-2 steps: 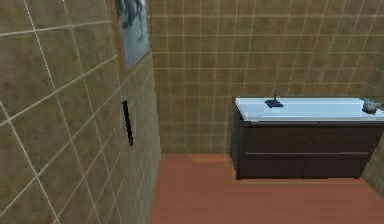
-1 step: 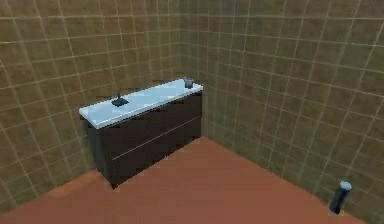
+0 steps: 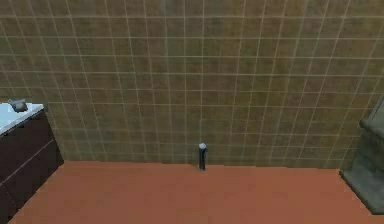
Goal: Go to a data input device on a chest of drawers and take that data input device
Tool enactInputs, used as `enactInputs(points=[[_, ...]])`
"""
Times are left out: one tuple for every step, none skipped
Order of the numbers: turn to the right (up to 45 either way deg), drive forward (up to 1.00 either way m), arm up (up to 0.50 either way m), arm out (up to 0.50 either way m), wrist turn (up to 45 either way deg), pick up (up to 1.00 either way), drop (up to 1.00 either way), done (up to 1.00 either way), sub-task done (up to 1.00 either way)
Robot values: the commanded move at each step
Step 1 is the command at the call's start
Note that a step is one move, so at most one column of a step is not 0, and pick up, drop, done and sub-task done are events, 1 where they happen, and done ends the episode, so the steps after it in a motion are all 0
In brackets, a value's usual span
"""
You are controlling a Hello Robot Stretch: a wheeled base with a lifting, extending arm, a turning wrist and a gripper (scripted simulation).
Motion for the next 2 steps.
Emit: enactInputs(points=[[0.0, 0.3, 0.0, 0.0, 0.0, 0.0, 0.0, 0.0, 0.0], [-45.0, 0.0, 0.0, 0.0, 0.0, 0.0, 0.0, 0.0, 0.0]])
